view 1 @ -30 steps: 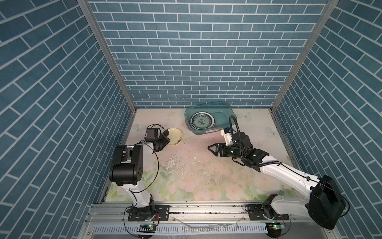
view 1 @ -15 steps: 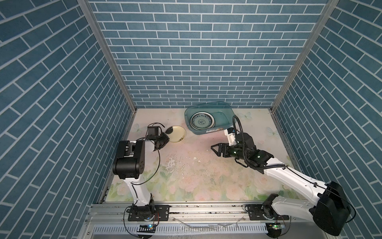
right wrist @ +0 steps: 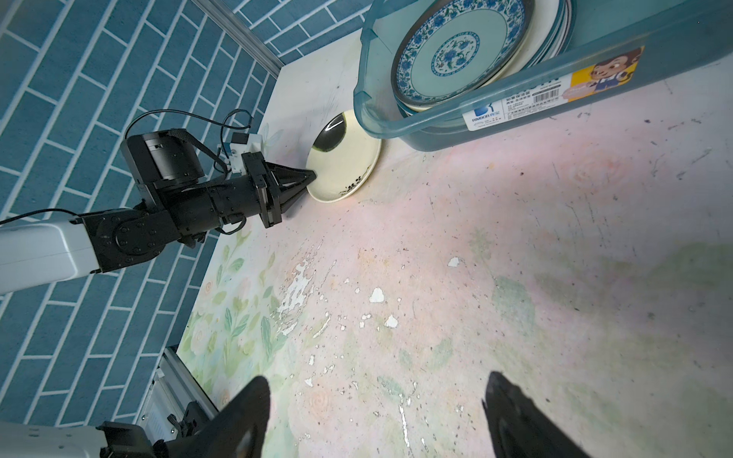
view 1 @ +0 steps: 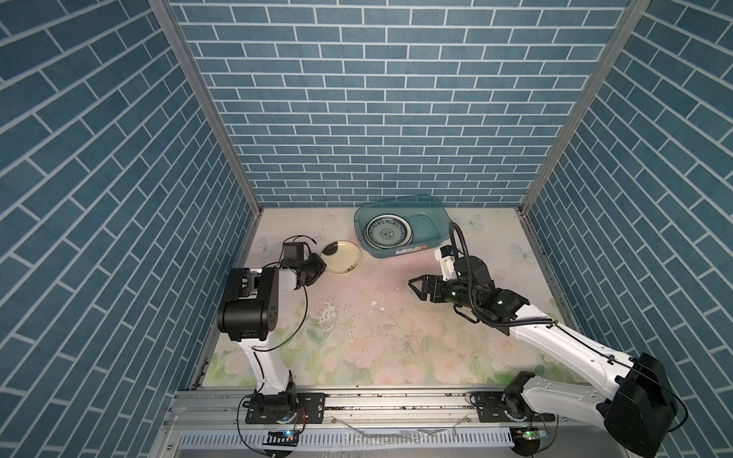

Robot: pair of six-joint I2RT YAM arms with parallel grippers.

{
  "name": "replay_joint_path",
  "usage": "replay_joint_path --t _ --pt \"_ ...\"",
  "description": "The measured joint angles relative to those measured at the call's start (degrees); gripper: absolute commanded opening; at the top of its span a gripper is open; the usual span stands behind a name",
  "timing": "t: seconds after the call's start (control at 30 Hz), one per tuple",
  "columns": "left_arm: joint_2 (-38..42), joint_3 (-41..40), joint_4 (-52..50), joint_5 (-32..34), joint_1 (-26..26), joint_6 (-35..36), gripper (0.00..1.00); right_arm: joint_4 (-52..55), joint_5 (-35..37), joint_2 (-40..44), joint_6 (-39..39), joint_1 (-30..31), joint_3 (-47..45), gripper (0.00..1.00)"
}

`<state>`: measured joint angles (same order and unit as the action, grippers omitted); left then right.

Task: Place the plates into the plastic bin on the countertop
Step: Pick up the plate from the top-left of the table.

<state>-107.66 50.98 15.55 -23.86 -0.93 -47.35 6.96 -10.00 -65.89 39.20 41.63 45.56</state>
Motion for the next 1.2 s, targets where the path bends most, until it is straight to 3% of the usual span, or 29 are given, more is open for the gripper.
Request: replay_joint_path --t 0.8,1.2 --pt "1.75 -3.45 1.90 -2.08 0.04 -1.42 0.00 1.40 5.90 4.72 1.49 0.00 -3.08 0.86" --pt "9.57 -7.10 -2.08 -0.13 0.04 -1.05 0.00 1.44 5.51 3.32 1.46 0.00 -3.08 0.86"
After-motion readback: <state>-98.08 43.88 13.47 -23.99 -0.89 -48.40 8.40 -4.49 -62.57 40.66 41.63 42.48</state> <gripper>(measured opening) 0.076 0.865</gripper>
